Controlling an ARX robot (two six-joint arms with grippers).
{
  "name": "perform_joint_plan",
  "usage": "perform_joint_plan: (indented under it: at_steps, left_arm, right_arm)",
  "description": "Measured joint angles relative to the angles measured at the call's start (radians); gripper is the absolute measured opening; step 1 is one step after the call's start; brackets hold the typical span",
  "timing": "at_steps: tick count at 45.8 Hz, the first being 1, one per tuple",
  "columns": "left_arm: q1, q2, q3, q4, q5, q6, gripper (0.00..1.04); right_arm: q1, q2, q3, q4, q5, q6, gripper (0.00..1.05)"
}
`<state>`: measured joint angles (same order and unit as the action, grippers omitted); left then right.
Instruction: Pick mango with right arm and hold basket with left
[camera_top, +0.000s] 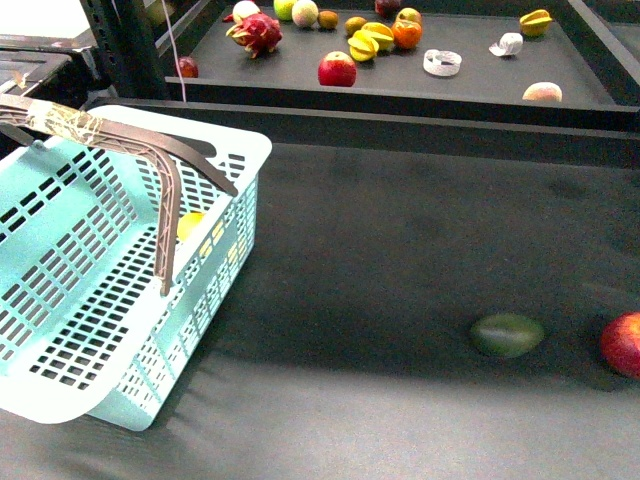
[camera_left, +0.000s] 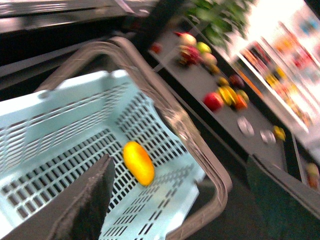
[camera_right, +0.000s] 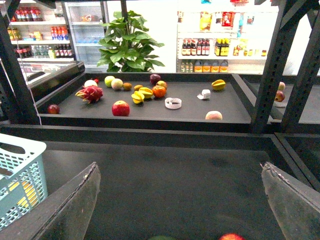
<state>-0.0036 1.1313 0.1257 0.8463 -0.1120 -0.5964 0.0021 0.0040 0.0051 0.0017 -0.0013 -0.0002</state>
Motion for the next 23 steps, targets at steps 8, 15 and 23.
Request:
perform_joint_plan:
  at_steps: [8,15,23]
  left_arm:
    - [0.001,-0.127,-0.056,0.089,0.111,0.454,0.49]
    - [0.002,-0.232,-0.088,-0.003,0.113,0.547,0.24]
    - [0.002,-0.371,-0.105,-0.116,0.112,0.575,0.04]
  right_arm:
    - [0.0,0.0,0.0,0.0,0.0,0.0,0.96]
    - [0.0,0.0,0.0,0.0,0.0,0.0,0.96]
    - [0.0,0.0,0.0,0.0,0.0,0.0,0.96]
